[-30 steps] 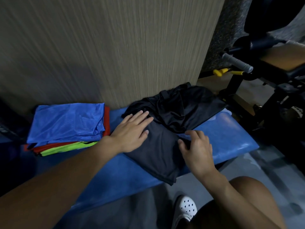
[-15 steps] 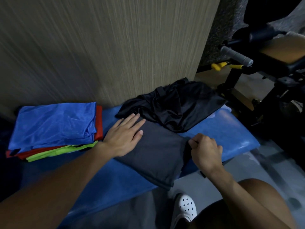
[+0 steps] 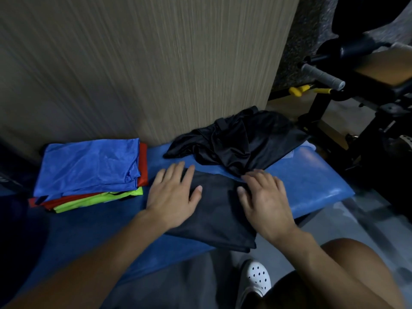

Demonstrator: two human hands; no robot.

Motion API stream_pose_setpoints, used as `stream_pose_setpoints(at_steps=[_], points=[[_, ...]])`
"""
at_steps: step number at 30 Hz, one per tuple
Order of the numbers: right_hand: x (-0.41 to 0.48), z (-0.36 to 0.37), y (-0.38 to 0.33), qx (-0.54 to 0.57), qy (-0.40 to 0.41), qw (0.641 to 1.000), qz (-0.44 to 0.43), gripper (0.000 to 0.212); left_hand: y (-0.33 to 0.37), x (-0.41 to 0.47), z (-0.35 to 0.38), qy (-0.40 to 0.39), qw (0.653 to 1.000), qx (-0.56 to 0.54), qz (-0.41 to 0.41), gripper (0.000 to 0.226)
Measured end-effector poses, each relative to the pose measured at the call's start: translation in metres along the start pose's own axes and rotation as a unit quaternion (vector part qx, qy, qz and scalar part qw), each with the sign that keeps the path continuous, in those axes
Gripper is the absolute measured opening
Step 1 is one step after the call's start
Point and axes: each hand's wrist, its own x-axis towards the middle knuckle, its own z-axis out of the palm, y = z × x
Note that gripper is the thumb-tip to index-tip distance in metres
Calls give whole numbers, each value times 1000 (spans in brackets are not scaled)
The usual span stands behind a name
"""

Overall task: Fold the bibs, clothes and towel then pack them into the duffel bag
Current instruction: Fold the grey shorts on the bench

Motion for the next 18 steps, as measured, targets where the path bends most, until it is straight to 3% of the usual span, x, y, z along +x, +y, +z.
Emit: stream_pose_setpoints(at_steps=[4, 8, 14, 18], points=[[-15, 24, -26, -63, -108, 992, -14, 65, -5, 1, 14, -37, 995, -40, 85, 75], [-17, 36, -18, -90, -178, 980, 16, 73, -5, -8, 22, -35, 998, -43, 27, 80], [-6, 42, -9, -67, -181, 981, -24, 77, 3, -23, 23, -51, 995, -60, -62, 91], [-8, 42, -8, -70, -195, 978, -15, 79, 6, -40, 21, -60, 994, -57, -76, 90]])
